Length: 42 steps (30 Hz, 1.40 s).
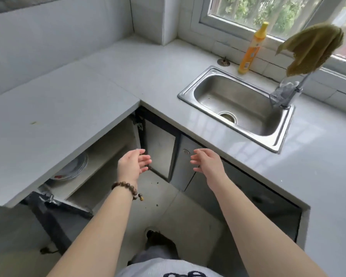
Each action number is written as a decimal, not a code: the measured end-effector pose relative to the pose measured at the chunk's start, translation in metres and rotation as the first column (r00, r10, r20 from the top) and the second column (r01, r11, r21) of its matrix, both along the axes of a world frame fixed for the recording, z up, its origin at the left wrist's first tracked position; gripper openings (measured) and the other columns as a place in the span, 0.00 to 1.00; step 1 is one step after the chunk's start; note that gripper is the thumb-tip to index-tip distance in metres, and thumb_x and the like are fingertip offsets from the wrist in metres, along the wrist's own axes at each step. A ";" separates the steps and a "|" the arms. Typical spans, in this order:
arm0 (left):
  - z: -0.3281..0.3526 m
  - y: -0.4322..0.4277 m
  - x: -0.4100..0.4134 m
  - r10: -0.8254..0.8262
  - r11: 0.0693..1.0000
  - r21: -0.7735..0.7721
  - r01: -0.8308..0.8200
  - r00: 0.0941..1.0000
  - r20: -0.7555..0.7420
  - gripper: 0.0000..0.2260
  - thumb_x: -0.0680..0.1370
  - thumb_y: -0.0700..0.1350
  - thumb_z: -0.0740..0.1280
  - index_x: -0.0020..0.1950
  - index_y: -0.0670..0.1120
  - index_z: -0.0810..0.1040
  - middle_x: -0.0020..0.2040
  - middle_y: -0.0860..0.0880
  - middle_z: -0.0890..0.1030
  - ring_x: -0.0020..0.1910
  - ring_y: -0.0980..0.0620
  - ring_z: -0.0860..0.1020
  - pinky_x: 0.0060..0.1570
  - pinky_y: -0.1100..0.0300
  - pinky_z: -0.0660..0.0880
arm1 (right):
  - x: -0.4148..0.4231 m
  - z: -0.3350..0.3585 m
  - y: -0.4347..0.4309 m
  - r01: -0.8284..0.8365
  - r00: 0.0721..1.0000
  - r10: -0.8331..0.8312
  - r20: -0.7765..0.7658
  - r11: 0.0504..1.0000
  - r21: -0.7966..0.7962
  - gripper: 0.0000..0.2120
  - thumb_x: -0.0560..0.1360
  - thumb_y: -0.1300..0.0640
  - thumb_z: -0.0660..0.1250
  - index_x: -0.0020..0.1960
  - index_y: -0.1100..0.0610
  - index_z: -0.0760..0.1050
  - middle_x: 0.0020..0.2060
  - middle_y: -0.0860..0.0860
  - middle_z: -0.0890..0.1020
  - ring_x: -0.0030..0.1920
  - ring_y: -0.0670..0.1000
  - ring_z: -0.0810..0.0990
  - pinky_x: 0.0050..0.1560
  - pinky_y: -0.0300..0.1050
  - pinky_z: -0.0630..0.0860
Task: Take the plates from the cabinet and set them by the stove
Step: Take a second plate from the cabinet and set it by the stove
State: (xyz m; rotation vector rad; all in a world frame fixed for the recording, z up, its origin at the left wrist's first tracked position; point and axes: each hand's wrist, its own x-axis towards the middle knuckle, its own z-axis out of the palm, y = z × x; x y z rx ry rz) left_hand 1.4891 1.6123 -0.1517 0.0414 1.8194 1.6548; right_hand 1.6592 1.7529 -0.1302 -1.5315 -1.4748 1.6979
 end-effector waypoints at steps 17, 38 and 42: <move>0.000 -0.033 -0.092 0.453 0.890 0.024 -0.454 0.890 0.052 0.09 0.80 0.46 0.62 0.49 0.46 0.81 0.39 0.48 0.86 0.40 0.49 0.85 0.36 0.59 0.78 | -0.180 0.004 0.028 -0.433 0.901 0.433 -0.003 0.901 -0.015 0.08 0.79 0.55 0.62 0.53 0.55 0.78 0.44 0.53 0.83 0.44 0.50 0.83 0.50 0.50 0.82; -0.025 -0.060 -0.112 0.843 0.532 -0.051 -0.845 0.524 0.120 0.09 0.80 0.42 0.62 0.52 0.41 0.80 0.45 0.41 0.85 0.43 0.46 0.84 0.49 0.50 0.79 | -0.309 -0.046 -0.023 -0.875 0.476 0.879 0.008 0.475 -0.094 0.08 0.78 0.54 0.62 0.51 0.55 0.79 0.44 0.53 0.85 0.45 0.49 0.84 0.44 0.45 0.80; -0.060 -0.061 -0.114 0.845 0.528 -0.035 -0.849 0.520 0.127 0.08 0.80 0.42 0.62 0.51 0.42 0.81 0.44 0.41 0.85 0.43 0.46 0.85 0.47 0.51 0.79 | -0.305 -0.086 -0.034 -0.891 0.445 0.896 0.010 0.443 -0.101 0.08 0.79 0.56 0.62 0.50 0.55 0.79 0.45 0.54 0.84 0.46 0.51 0.84 0.46 0.49 0.81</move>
